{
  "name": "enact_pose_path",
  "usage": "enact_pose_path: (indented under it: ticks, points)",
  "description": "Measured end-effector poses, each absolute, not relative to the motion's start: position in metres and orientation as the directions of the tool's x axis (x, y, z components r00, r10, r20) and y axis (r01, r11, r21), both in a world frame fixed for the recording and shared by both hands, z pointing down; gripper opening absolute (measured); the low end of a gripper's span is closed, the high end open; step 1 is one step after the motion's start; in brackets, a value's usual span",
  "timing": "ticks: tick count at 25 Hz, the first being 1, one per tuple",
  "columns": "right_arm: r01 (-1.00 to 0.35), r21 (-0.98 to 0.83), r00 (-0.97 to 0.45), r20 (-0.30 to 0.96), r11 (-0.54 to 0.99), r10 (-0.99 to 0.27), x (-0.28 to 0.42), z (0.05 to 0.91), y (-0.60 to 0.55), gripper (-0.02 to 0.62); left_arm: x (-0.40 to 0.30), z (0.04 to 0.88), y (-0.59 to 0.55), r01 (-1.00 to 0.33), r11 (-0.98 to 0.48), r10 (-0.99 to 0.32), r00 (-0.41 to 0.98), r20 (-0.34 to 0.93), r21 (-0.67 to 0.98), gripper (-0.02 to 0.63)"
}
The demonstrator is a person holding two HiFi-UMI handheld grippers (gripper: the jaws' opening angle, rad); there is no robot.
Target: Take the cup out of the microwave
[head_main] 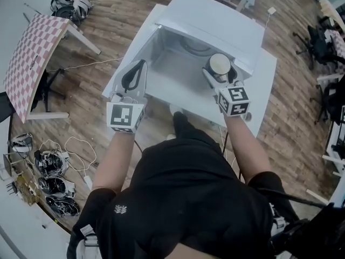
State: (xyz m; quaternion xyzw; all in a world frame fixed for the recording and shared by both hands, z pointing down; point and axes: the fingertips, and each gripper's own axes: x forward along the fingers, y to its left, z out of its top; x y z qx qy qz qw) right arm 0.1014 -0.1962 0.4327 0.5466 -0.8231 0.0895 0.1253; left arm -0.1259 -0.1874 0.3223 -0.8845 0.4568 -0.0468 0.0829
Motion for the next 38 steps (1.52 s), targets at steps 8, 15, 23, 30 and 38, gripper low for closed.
enact_pose_path:
  ticks: [8,15,23,30,38]
  points:
    - [-0.910,-0.021,-0.399,0.315,0.414,-0.861,0.097,0.408,-0.202,0.390,-0.128,0.294,-0.199,-0.799,-0.570,-0.810,0.585,-0.029,-0.189,0.007]
    - [-0.907,-0.010,-0.404,0.300,0.421,-0.864,0.098,0.377,-0.213,0.390,-0.129,0.270,-0.210,-0.801,-0.562,-0.813,0.581,-0.041,-0.208,0.006]
    - [-0.913,-0.015,-0.396,0.279,0.408,-0.875,0.104,0.344,-0.235,0.390,-0.144,0.245,-0.229,-0.809,-0.545,-0.821,0.568,-0.055,-0.222,0.006]
    - [-0.914,-0.012,-0.395,0.255,0.406,-0.882,0.112,0.325,-0.254,0.390,-0.136,0.236,-0.248,-0.807,-0.551,-0.817,0.573,-0.059,-0.213,0.006]
    - [-0.919,-0.011,-0.384,0.251,0.394,-0.888,0.119,0.328,-0.256,0.390,-0.128,0.240,-0.252,-0.798,-0.565,-0.809,0.586,-0.053,-0.209,0.006]
